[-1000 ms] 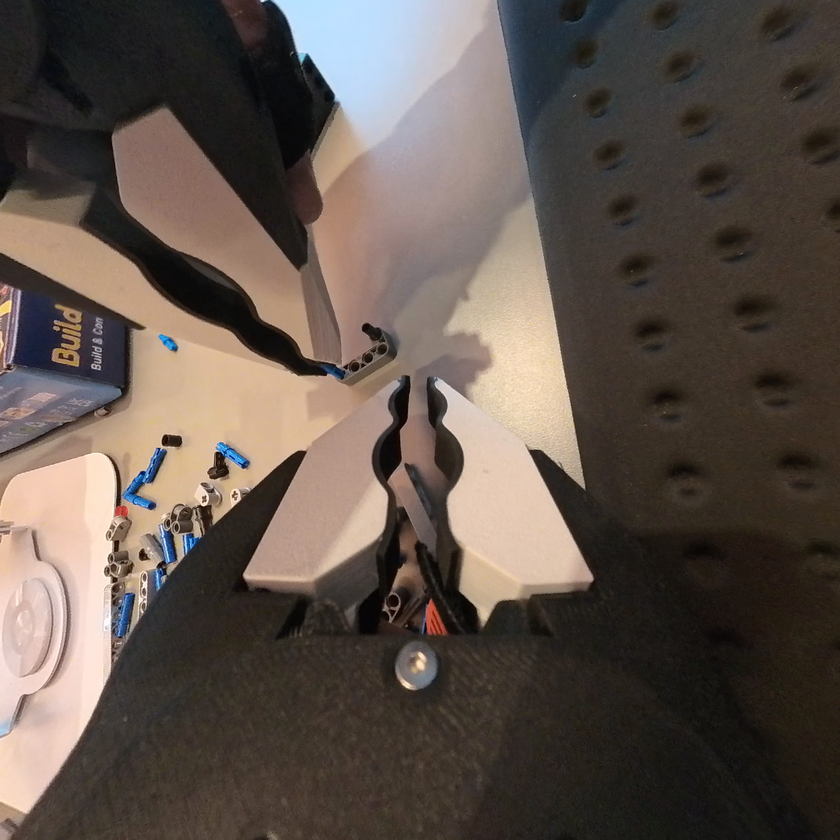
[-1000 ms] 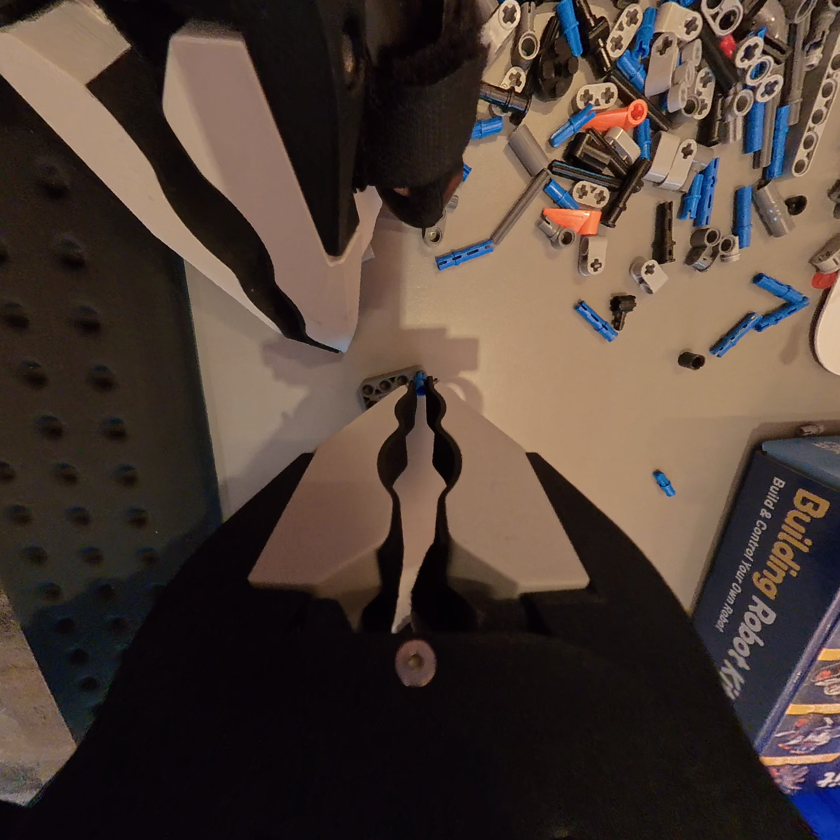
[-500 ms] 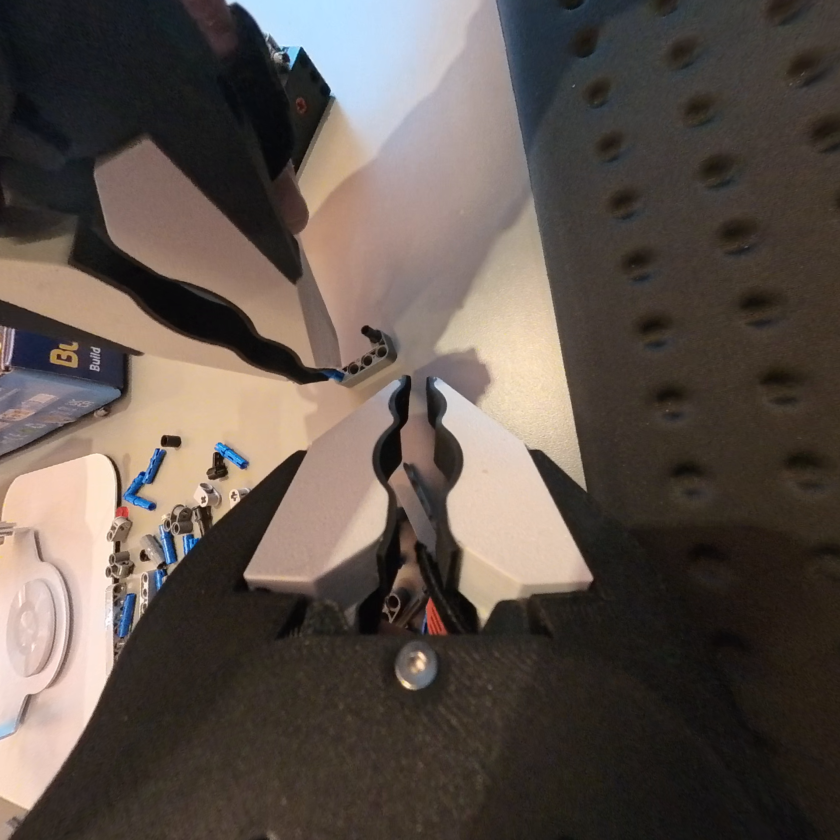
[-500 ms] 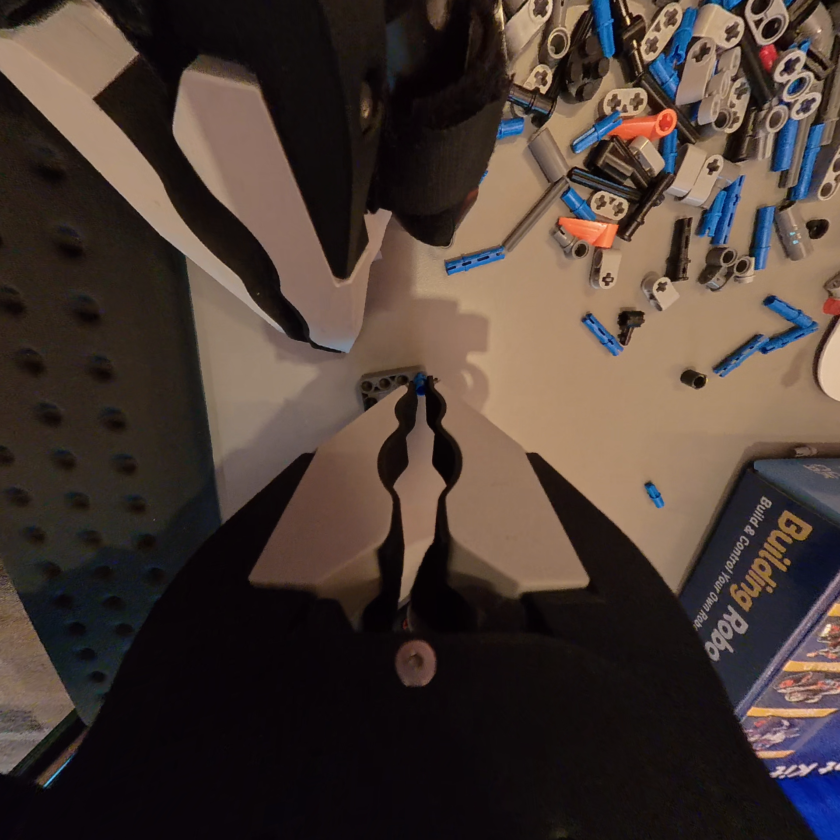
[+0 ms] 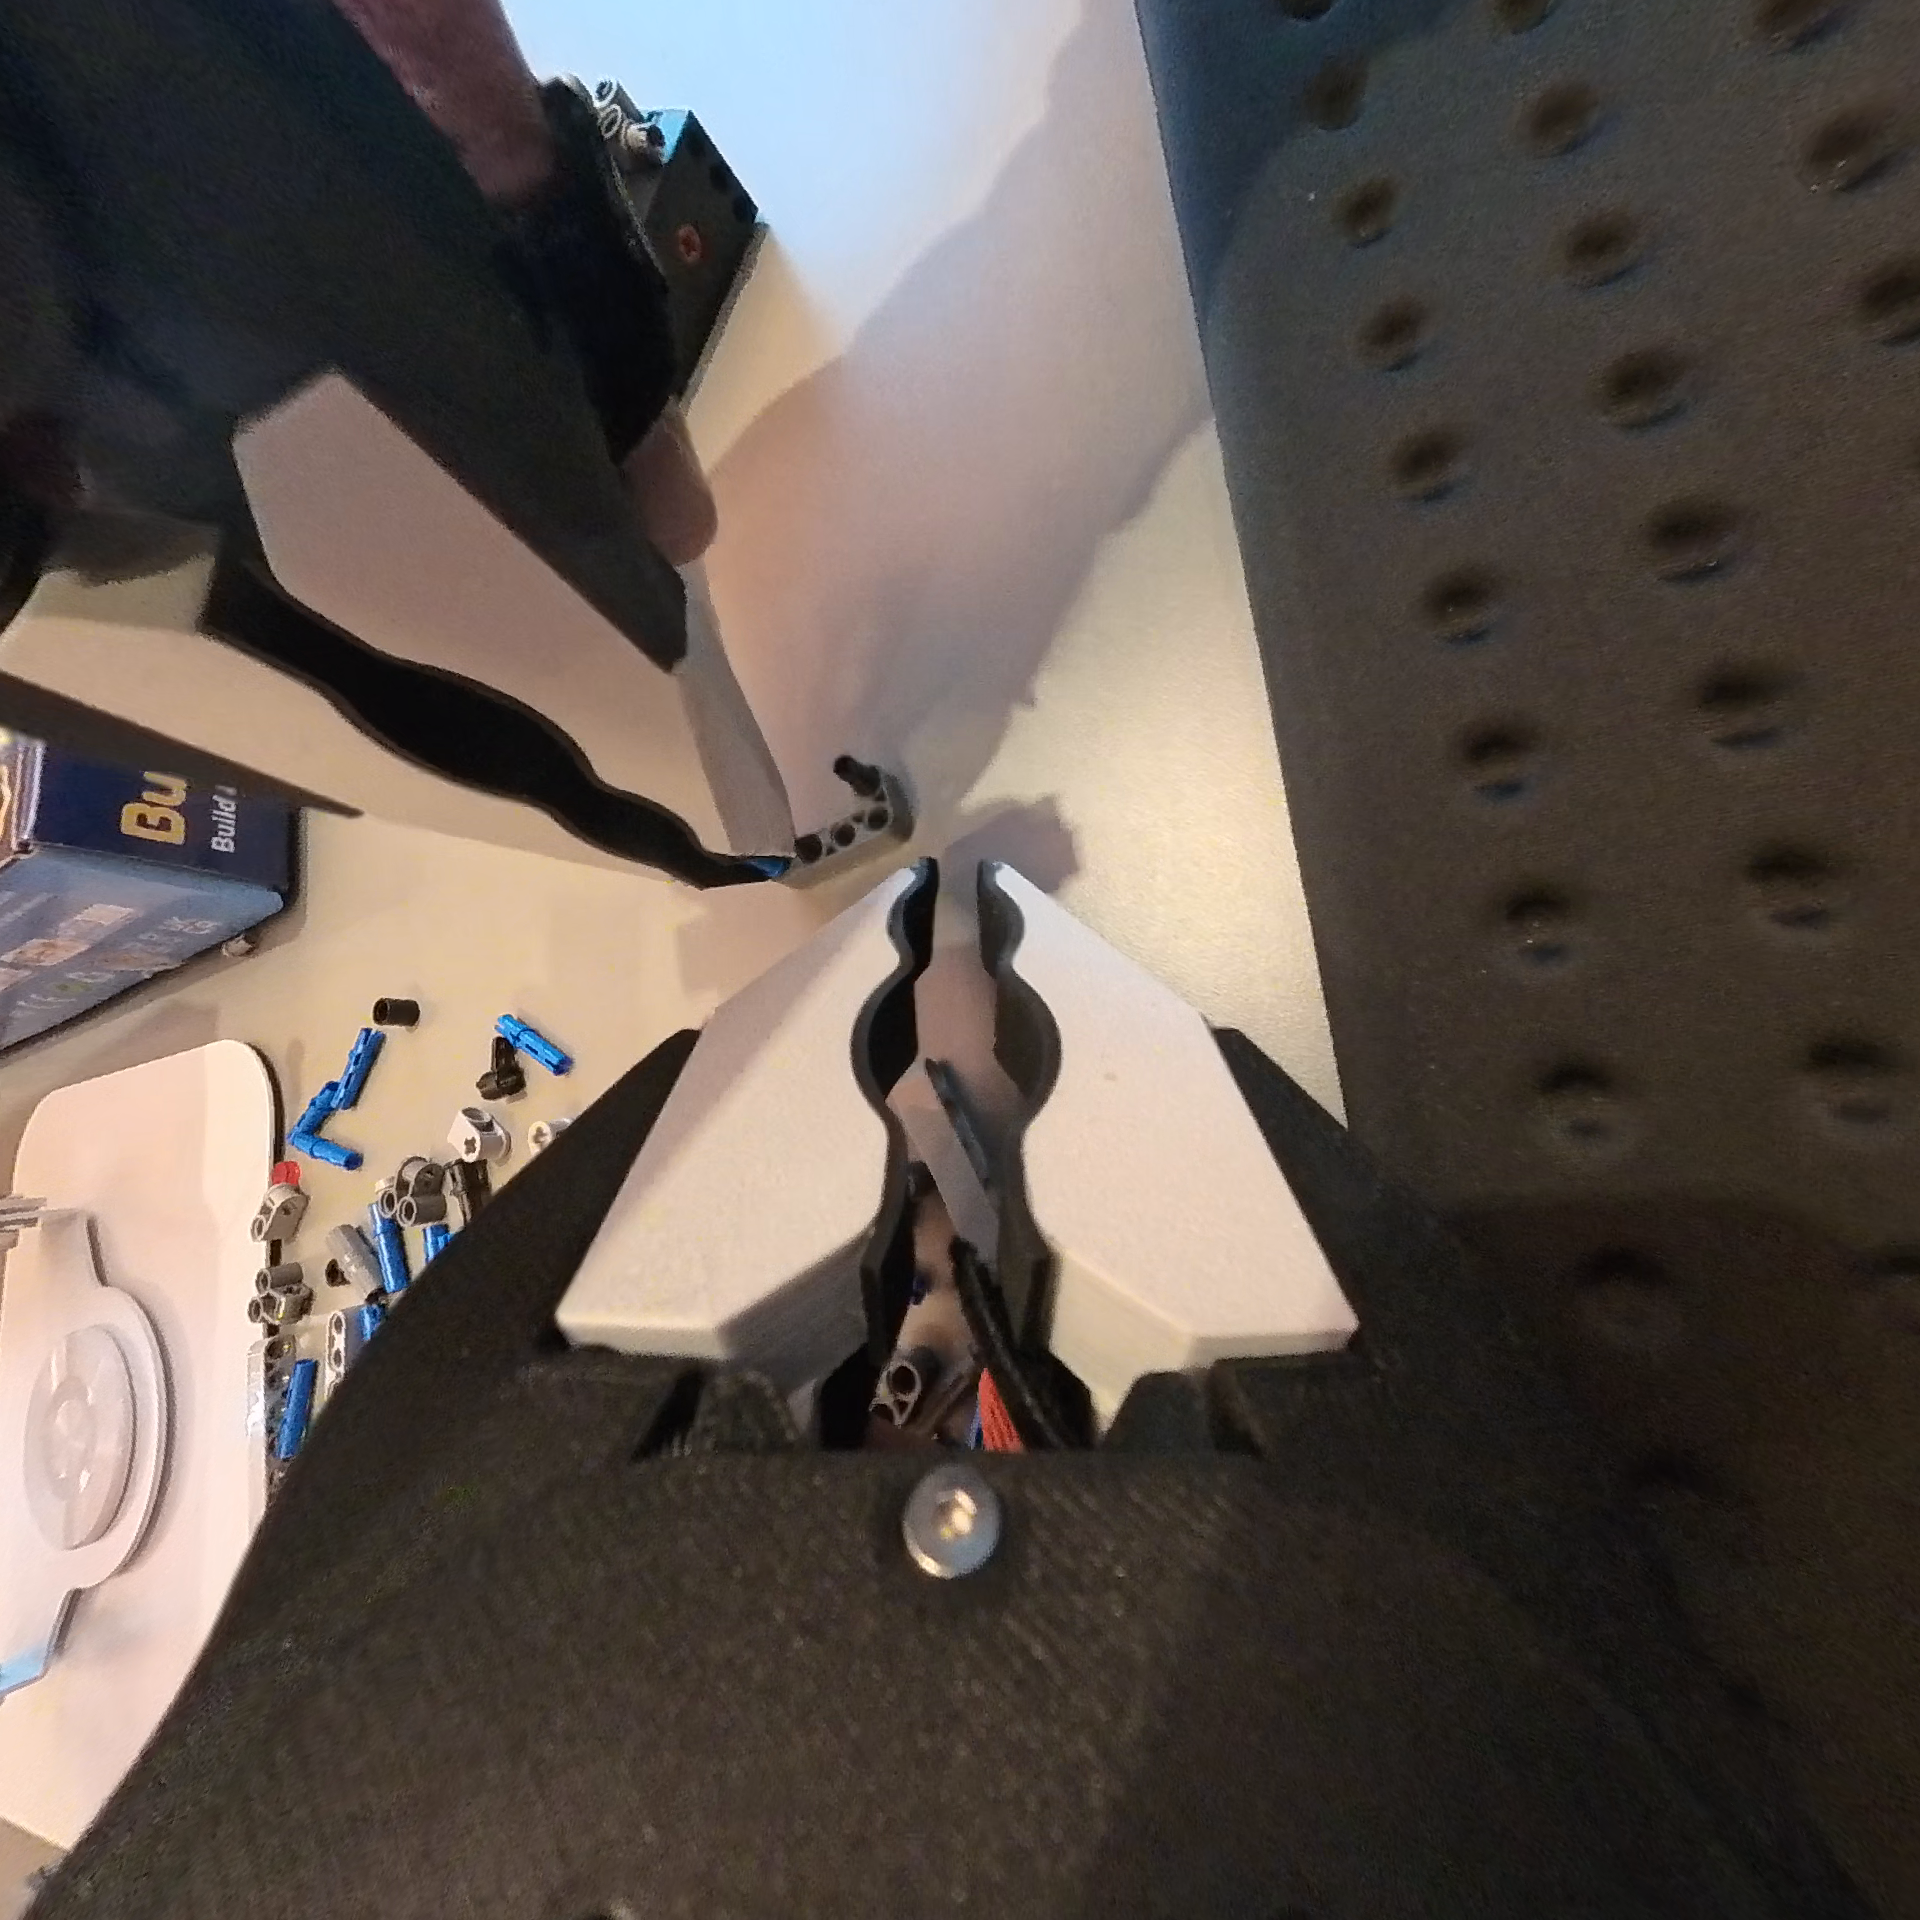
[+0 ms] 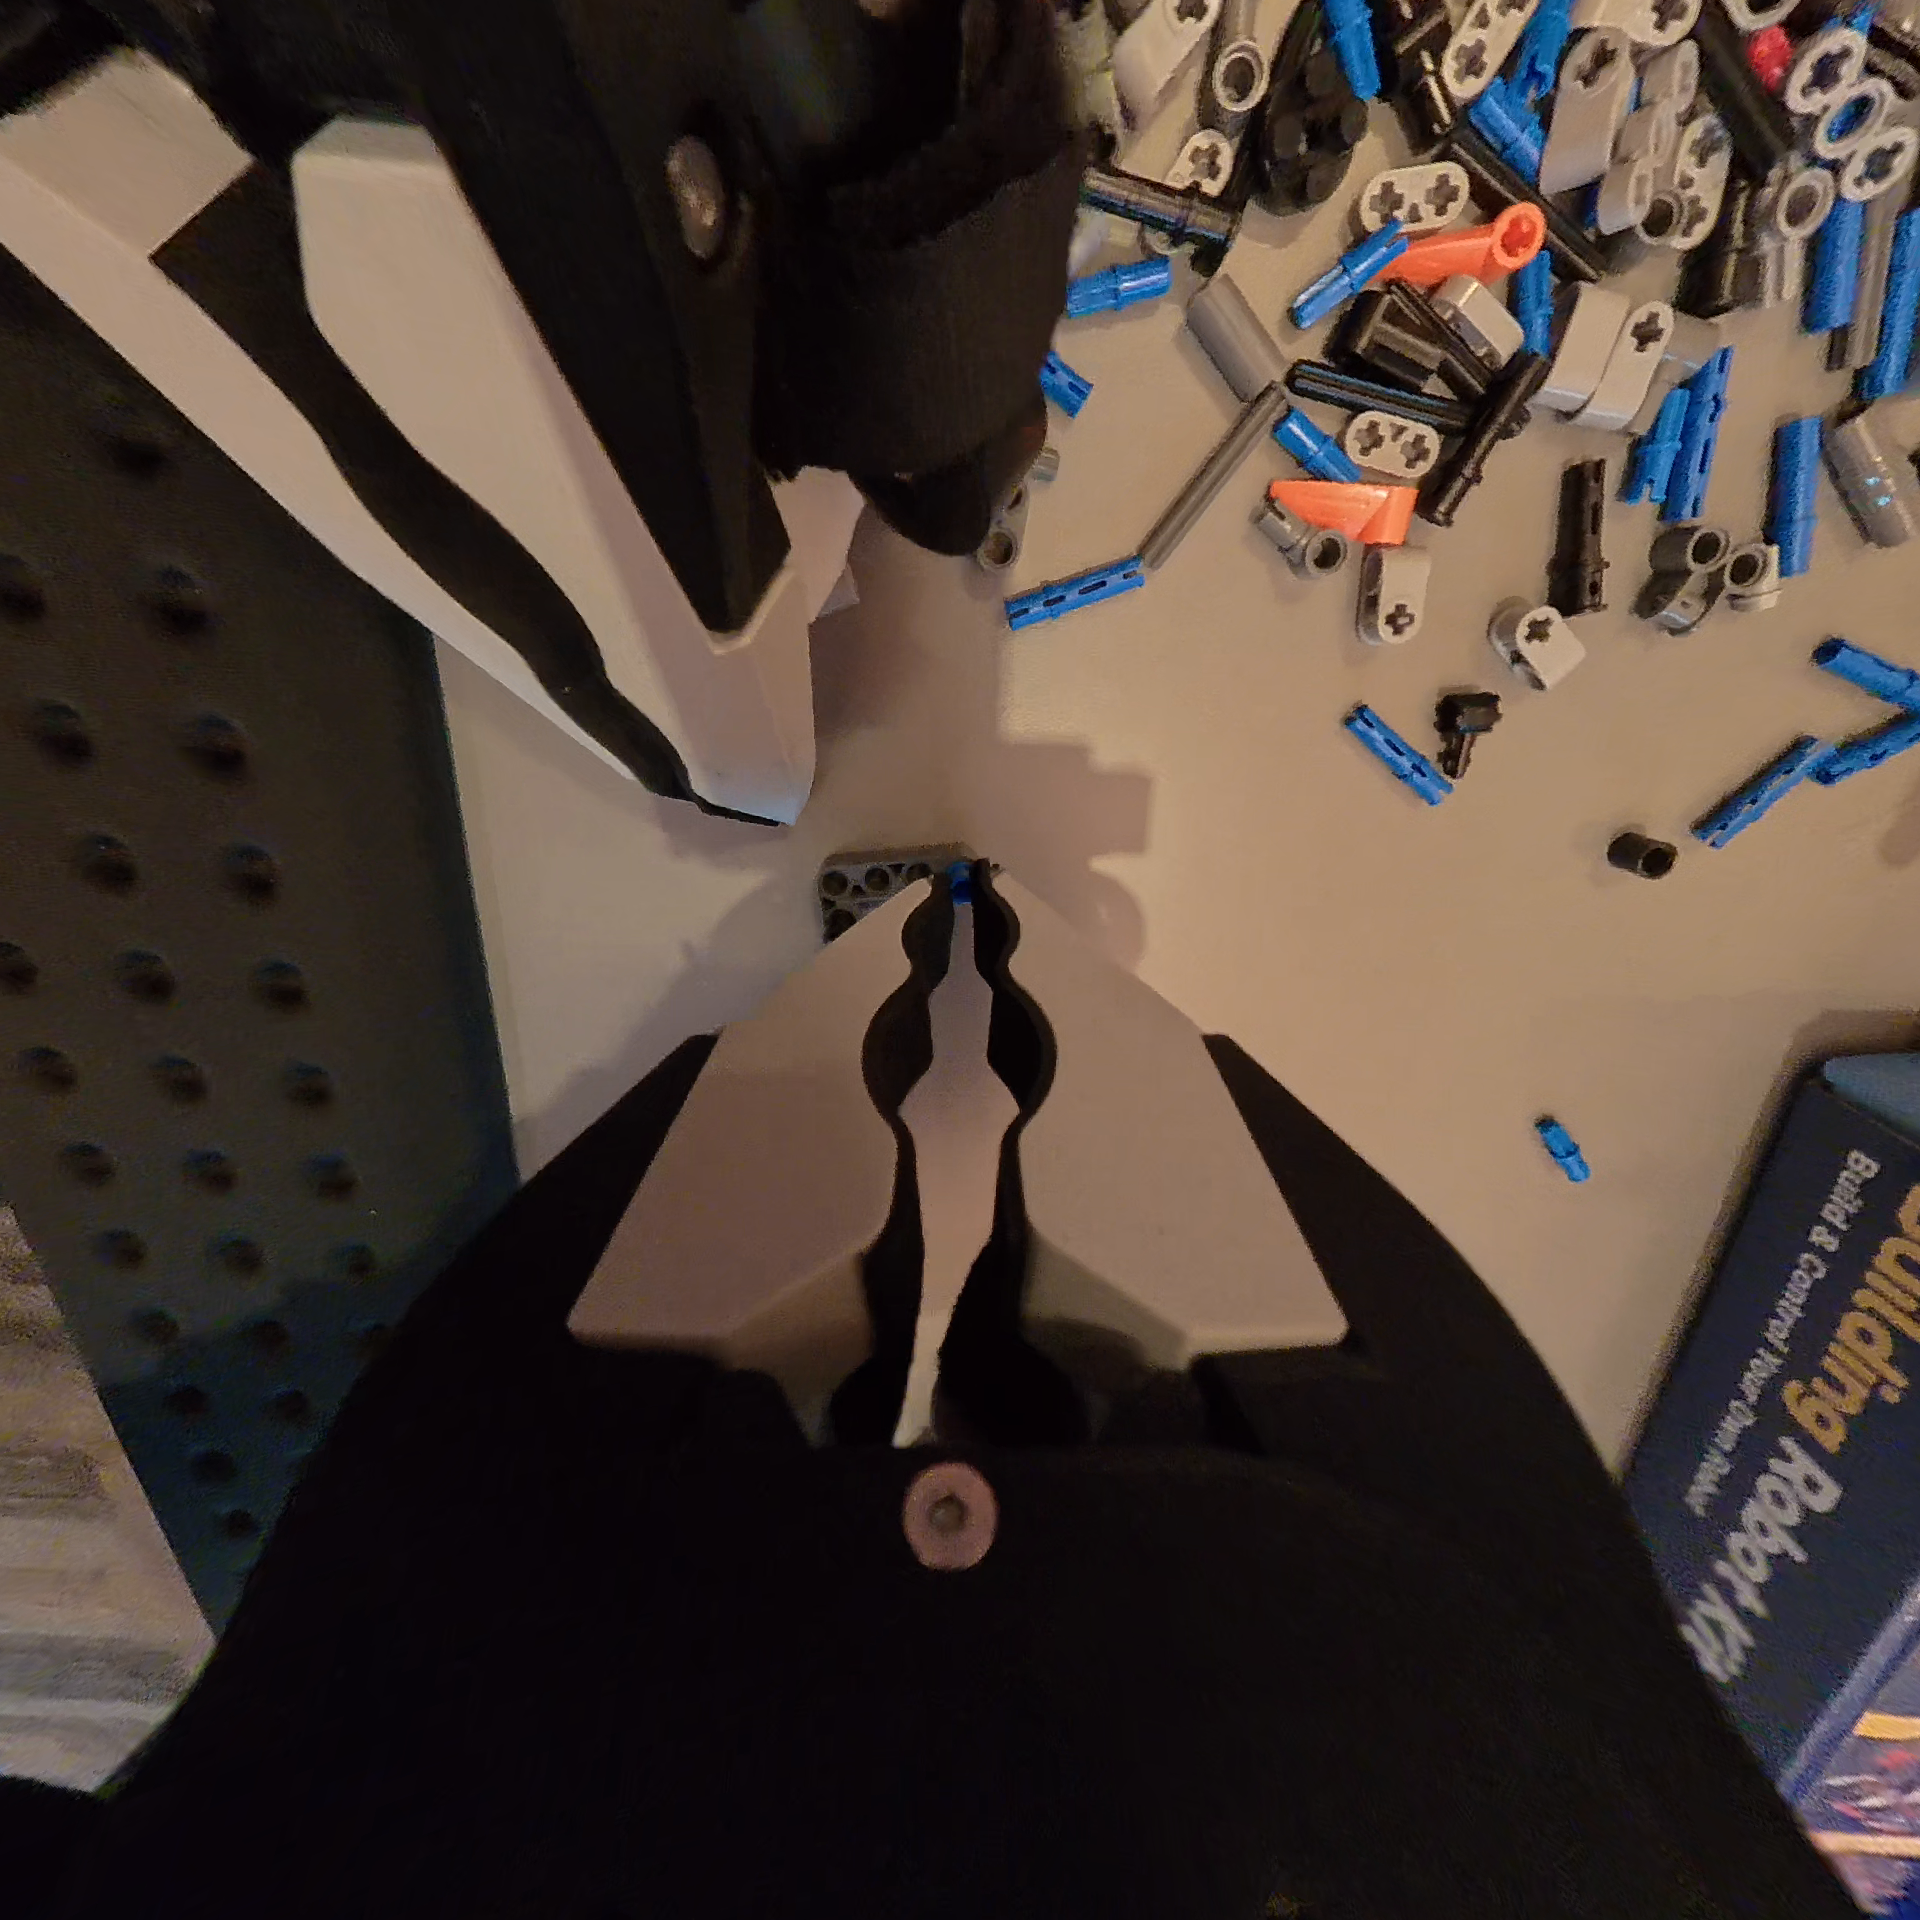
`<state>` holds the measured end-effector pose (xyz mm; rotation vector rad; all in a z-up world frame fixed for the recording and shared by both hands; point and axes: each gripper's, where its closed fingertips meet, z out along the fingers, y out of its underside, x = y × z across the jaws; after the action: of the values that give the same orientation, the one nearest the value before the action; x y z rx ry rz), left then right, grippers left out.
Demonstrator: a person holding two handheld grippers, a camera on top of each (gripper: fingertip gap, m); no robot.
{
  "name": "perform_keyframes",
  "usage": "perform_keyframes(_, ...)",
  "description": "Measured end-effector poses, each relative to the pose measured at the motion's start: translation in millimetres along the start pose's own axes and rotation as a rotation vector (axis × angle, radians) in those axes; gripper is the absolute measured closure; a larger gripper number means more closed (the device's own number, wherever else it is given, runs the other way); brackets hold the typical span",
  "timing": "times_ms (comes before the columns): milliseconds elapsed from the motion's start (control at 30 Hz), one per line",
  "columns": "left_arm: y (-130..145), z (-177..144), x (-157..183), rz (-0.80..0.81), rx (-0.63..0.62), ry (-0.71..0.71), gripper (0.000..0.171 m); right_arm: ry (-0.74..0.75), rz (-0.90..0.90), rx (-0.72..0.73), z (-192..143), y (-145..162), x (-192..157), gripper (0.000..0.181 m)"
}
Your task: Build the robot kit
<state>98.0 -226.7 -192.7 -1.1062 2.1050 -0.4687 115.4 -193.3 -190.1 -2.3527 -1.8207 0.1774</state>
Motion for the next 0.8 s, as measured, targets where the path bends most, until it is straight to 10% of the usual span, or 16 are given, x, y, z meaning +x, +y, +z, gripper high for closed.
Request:
perform_keyframes(367, -4.4, -15.1, -21.5, -0.085, 0.052, -0.057, 0.152, 0.197, 0.305, 0.314, -61.1, 14.5, 10.9, 0.179)
perform_keyframes(800, 2.6, -15.9, -30.9, -0.129, 0.043, -0.063, 0.152, 0.21, 0.675, 0.11, -27.6, 116.8, -17.5, 0.179)
